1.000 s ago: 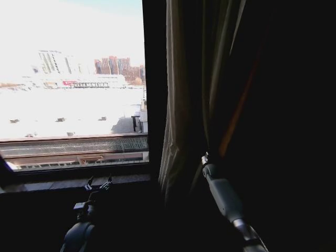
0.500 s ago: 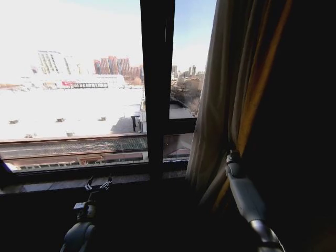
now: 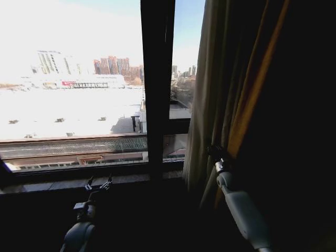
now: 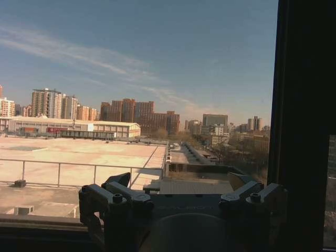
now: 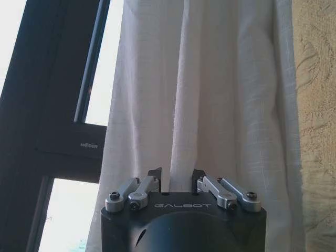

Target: Open the curtains by pulling them apart, changing their state from closed to fully open.

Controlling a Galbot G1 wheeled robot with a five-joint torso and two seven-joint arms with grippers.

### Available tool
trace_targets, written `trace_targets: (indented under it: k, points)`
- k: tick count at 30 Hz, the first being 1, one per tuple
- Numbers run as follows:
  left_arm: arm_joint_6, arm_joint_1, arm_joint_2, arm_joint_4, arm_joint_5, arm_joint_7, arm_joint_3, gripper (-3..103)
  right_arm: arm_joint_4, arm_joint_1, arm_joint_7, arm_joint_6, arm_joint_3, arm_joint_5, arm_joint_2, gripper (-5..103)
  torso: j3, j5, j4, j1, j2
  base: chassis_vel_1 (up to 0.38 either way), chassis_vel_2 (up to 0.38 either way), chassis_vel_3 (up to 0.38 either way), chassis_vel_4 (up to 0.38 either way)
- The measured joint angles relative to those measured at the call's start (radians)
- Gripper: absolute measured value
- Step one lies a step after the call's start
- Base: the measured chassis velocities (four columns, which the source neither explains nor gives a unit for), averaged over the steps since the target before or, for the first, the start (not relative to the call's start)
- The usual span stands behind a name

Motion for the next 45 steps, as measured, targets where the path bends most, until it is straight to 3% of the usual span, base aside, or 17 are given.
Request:
trace_targets:
  k: [1,2,4,11,14,16,19,31,45]
  points:
    - [0.0,0.0,0.0,0.0,0.0,0.0,0.0,100,0.021,-0.019,-0.008,0.0,-0.01,0.011,-0.004,32,0.0,0.0003,0.0,0.0,0.0,0.0,0.0,0.0,0.0]
    - [0.0,0.0,0.0,0.0,0.0,0.0,0.0,100,0.059,-0.05,-0.012,-0.001,-0.027,0.023,-0.009,42,0.0,0.0005,0.0,0.0,0.0,0.0,0.0,0.0,0.0]
    - [0.0,0.0,0.0,0.0,0.0,0.0,0.0,100,0.087,-0.07,-0.012,-0.006,-0.038,0.032,-0.012,42,0.0,0.0003,0.0001,0.0,0.0,0.0,0.0,0.0,0.0]
    - [0.0,0.0,0.0,0.0,0.0,0.0,0.0,100,0.234,-0.167,0.051,-0.064,-0.08,0.056,-0.004,77,0.0,0.0003,0.0,0.0,0.0,0.0,0.0,0.0,0.0]
    - [0.0,0.0,0.0,0.0,0.0,0.0,0.0,100,0.253,-0.187,0.06,-0.065,-0.079,0.046,-0.002,82,0.0,0.0005,0.0001,0.0,0.0,0.0,0.0,0.0,0.0]
    - [0.0,0.0,0.0,0.0,0.0,0.0,0.0,100,0.267,-0.204,0.06,-0.06,-0.071,0.042,-0.004,92,0.0,0.0004,0.0001,0.0,0.0,0.0,0.0,0.0,0.0]
    - [0.0,0.0,0.0,0.0,0.0,0.0,0.0,100,0.276,-0.218,0.05,-0.051,-0.061,0.036,-0.008,99,0.0,0.0004,0.0,0.0,0.0,0.0,0.0,0.0,0.0]
    - [0.0,0.0,0.0,0.0,0.0,0.0,0.0,100,0.255,-0.232,-0.032,-0.009,-0.04,0.048,0.006,100,0.0,0.0005,0.0,0.0,0.0,0.0,0.0,0.0,0.0]
    - [0.0,0.0,0.0,0.0,0.0,0.0,0.0,100,0.262,-0.245,-0.031,-0.038,-0.047,0.021,0.011,100,0.0,0.0005,0.0001,0.0,0.0,0.0,0.0,0.0,0.0]
